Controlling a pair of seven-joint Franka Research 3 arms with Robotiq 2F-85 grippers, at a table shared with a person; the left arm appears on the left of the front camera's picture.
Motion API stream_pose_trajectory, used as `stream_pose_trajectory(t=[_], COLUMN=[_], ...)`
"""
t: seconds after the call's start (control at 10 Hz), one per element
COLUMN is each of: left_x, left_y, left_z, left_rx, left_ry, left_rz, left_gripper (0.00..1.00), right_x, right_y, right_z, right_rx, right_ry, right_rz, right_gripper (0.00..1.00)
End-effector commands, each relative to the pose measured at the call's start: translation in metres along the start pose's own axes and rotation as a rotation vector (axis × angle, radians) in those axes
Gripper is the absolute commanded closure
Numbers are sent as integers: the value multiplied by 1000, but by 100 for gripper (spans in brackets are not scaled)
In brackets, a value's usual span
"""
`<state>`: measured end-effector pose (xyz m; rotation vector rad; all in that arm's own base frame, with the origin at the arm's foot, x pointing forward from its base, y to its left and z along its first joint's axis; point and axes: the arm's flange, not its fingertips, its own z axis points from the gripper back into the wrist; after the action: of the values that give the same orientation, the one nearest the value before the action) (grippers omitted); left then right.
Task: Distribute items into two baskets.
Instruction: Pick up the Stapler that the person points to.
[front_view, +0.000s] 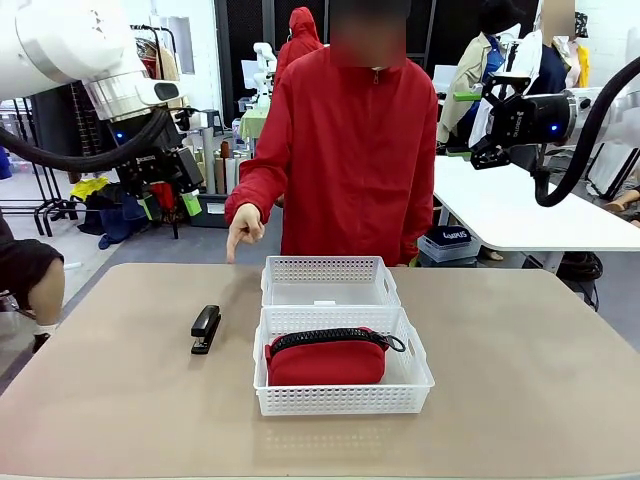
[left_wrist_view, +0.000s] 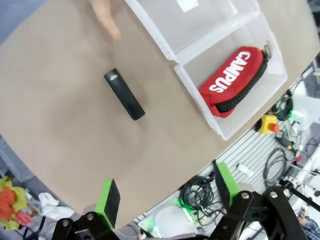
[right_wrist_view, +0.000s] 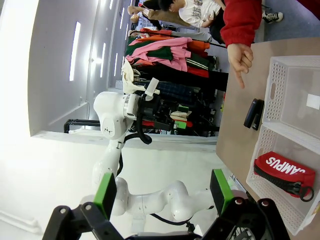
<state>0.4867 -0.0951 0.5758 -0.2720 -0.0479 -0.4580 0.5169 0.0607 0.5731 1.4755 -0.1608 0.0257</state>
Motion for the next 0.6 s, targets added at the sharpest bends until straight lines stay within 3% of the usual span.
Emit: stream_pose_trajectory(t=[0.0, 0.3, 0.5], left_x=[-2, 0, 8], left_y=[-3, -3, -7], left_z=[3, 0, -24], left_rx=[4, -2, 130], left_ry=[15, 7, 132], left_rz=[-6, -6, -51], left_gripper=[0, 0, 0], right_x=[1, 1, 1], right_y=[1, 1, 1], right_z=[-1, -1, -1], right_rx=[-3, -3, -3], right_ry=[-8, -8, -8], right_rz=[2, 2, 2], right_gripper=[0, 0, 0])
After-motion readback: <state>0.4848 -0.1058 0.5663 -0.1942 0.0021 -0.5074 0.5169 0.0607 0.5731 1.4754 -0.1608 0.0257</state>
